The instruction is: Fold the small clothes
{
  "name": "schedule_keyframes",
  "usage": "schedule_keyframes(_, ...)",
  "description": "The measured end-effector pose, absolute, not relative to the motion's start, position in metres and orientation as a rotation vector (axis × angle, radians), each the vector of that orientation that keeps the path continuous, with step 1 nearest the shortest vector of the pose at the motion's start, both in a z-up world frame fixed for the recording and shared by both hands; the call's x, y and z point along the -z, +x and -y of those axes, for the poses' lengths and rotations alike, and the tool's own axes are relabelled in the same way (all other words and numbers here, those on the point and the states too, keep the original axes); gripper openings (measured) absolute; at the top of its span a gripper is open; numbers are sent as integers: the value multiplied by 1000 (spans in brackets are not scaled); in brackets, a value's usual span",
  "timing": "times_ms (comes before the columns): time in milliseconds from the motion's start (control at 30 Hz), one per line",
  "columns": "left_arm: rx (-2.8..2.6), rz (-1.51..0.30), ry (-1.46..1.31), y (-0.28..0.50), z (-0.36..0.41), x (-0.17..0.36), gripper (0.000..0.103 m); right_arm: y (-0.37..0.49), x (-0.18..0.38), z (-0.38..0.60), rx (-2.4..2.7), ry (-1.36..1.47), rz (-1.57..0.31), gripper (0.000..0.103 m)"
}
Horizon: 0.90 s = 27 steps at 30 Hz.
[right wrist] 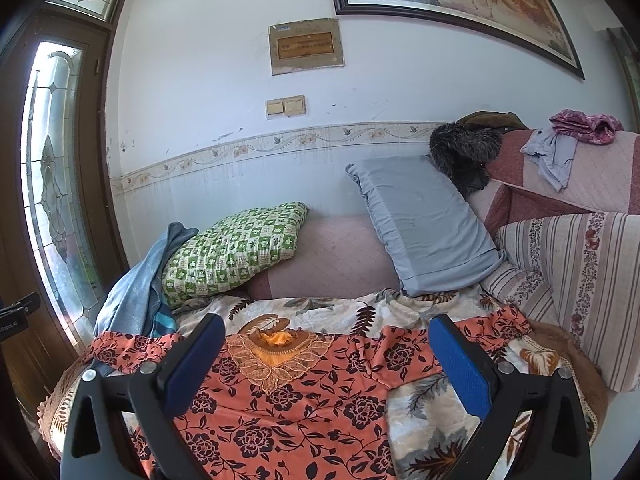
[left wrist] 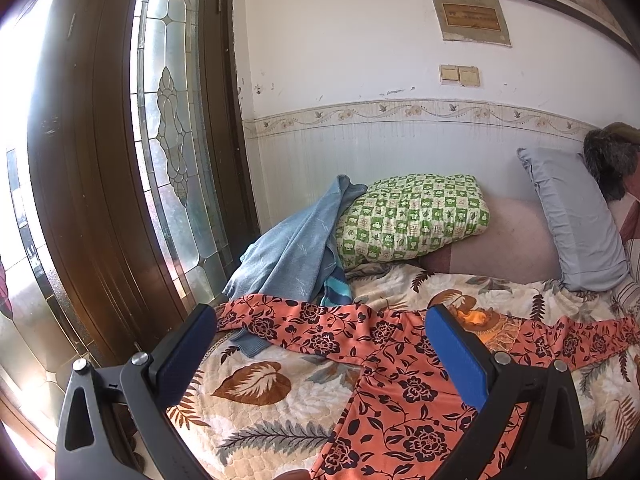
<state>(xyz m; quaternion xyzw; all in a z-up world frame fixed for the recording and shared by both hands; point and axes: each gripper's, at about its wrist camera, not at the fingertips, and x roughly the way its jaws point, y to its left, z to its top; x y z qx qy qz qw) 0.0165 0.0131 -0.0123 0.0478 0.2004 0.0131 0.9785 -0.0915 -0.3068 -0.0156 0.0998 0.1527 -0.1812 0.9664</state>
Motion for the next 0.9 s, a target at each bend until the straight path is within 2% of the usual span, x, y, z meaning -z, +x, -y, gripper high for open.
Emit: schedule_keyframes(900, -44, -403, 89, 17, -23, 18, 103, -81, 12, 297, 334, 179, -317, 103)
